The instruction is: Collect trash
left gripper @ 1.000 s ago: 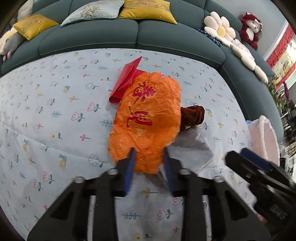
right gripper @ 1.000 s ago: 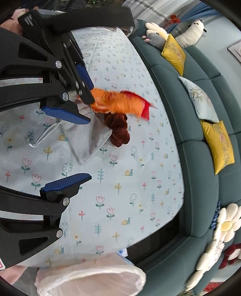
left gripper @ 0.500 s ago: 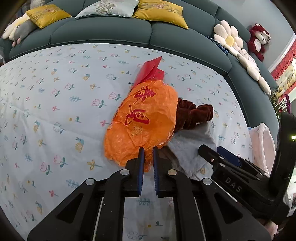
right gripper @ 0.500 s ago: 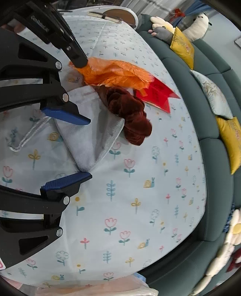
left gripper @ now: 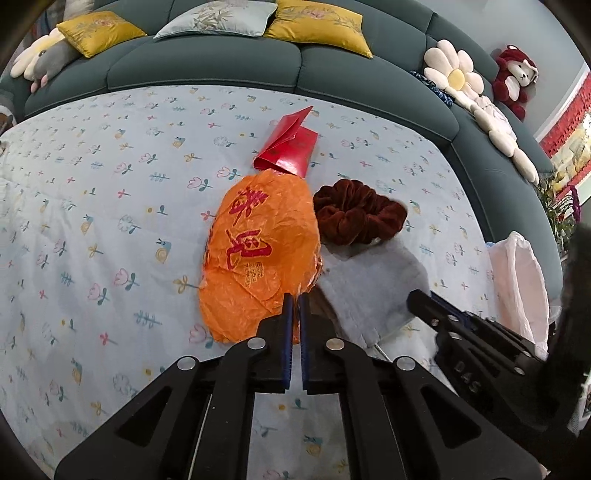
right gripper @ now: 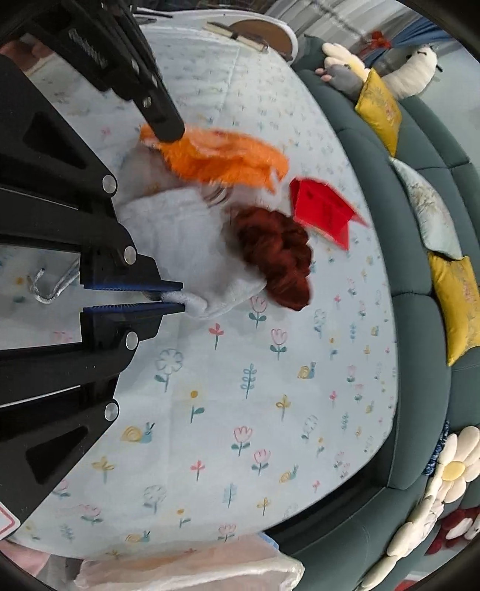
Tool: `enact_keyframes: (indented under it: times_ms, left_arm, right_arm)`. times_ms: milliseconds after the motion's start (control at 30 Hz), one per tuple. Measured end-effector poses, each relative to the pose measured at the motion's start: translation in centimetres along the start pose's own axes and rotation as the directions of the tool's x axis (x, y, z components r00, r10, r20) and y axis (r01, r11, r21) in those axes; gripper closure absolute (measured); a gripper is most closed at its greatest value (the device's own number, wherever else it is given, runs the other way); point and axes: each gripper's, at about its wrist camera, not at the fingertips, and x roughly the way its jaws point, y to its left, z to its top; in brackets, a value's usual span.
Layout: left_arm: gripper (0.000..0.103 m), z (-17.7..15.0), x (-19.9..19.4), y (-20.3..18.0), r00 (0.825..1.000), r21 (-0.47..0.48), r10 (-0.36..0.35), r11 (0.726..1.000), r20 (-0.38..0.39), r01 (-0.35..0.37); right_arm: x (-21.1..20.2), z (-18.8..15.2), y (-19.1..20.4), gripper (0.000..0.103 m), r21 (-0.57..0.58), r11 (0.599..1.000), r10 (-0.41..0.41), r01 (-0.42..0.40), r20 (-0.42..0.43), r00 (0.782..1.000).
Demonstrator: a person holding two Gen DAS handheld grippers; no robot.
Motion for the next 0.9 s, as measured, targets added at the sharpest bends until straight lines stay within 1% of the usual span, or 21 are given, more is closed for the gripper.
enact_keyframes:
  times_ms: [233,400,667,900]
  left_arm:
    - [0.101,-0.4,-2.7,-2.4,0.999,0.034,-0.008,0.999,0.038,0.007]
    - [0.101,-0.4,-4.9,-4.9,0.997,0.069,-0.028,0.997,0.075,0.023]
    - [0.101,-0.3,-7.9,-10.1,0.990,0.149,-0.077,0.987,0.120,0.059]
    - [0.101,-0.4,-9.5,-14.7,0.982,0.210,-0.141,0.971,0.124,0.113]
  right_arm:
    - [-5.0,0.2,-0.9,0.097,0.028,0.999,0.023,-0.025,0.088,0.996]
    - [-8.7,0.7,-2.3,0.097,0.053,0.998,0.024,-0.033,0.159,0.987]
    - [-14.3,1.3,-5.2,0.097,0.085,0.996,0.014,-0.037,0.260,0.965]
    - [-18.0,1.5,-8.4,0.097,0.111,0.993,-0.010,-0.028,0.325,0.946]
